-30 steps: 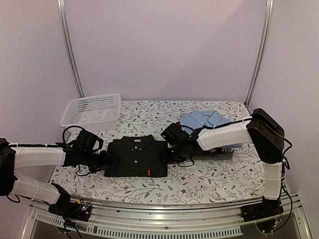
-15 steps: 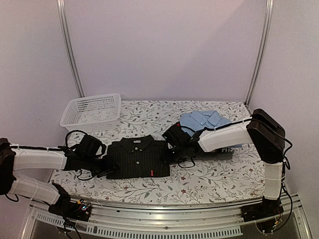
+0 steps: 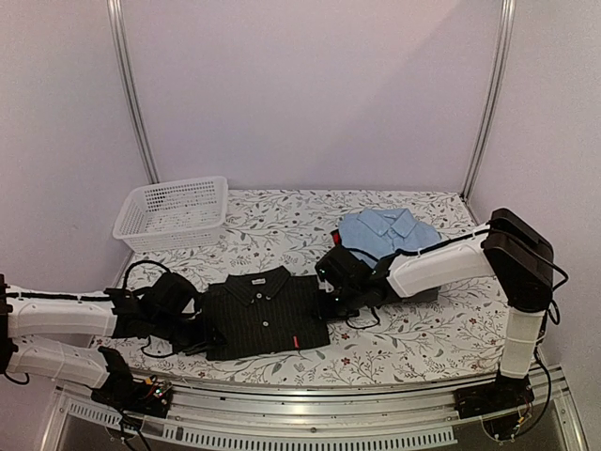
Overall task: Fold and stack the long sleeve shirts
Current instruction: Move the square-folded shirt to the corner of the board, then pick up the square-folded shirt from the corner of the board.
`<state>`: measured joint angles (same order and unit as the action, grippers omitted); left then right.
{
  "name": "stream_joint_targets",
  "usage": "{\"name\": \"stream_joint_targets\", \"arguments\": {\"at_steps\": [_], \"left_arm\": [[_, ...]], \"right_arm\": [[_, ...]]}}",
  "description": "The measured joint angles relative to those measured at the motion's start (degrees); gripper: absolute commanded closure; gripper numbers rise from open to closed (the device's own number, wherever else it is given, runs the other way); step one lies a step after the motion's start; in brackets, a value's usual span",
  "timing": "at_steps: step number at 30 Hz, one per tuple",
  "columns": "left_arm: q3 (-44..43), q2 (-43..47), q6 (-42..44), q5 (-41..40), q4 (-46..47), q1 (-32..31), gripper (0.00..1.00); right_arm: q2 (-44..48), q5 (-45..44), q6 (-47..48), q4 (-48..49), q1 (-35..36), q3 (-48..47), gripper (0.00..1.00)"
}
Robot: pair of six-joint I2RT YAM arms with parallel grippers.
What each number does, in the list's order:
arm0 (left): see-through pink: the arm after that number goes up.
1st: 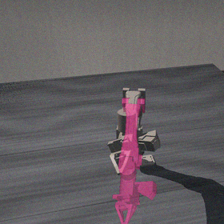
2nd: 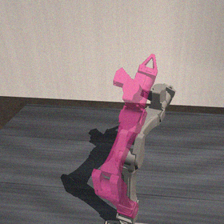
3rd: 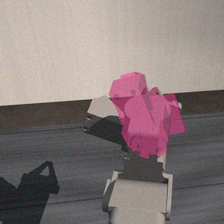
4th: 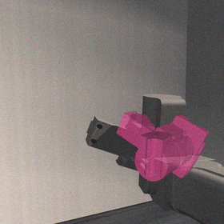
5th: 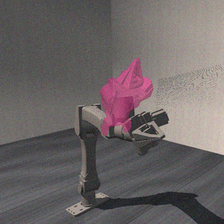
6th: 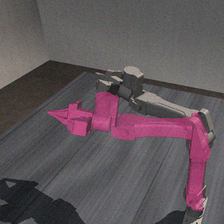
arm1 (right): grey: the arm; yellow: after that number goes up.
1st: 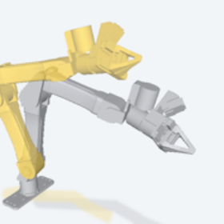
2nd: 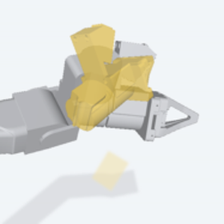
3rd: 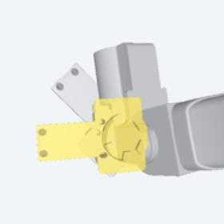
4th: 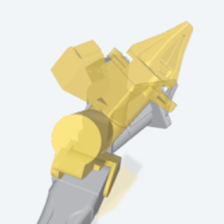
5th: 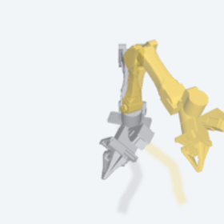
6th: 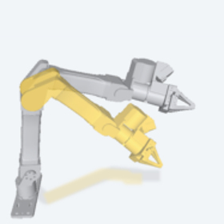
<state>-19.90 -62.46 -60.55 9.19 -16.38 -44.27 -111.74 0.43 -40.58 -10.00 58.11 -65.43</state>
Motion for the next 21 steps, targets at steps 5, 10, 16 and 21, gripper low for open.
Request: {"name": "stream_joint_targets", "arguments": {"at_steps": [5,10,16,21], "left_arm": [[0.1,2.7,-2.0,-2.1,-2.6,-0.4,0.4],[-1.9,0.8,0.5,-3.5,-4.0,2.0,0.37],[-3.3,-1.7,5.8,-3.8,-3.9,8.6,0.41],[-4.4,-4.2,9.5,-3.7,-2.9,10.3,0.49]], "right_arm": [[2.1,0.8,-0.9,-0.7,0.7,1.8,0.53],[2.7,0.7,-2.1,-1.7,0.2,2.0,0.52],[2.0,-0.9,-3.0,-3.2,-0.9,0.5,0.53],[-1.2,-2.1,-3.0,-3.8,-1.2,-3.8,0.55]]}}
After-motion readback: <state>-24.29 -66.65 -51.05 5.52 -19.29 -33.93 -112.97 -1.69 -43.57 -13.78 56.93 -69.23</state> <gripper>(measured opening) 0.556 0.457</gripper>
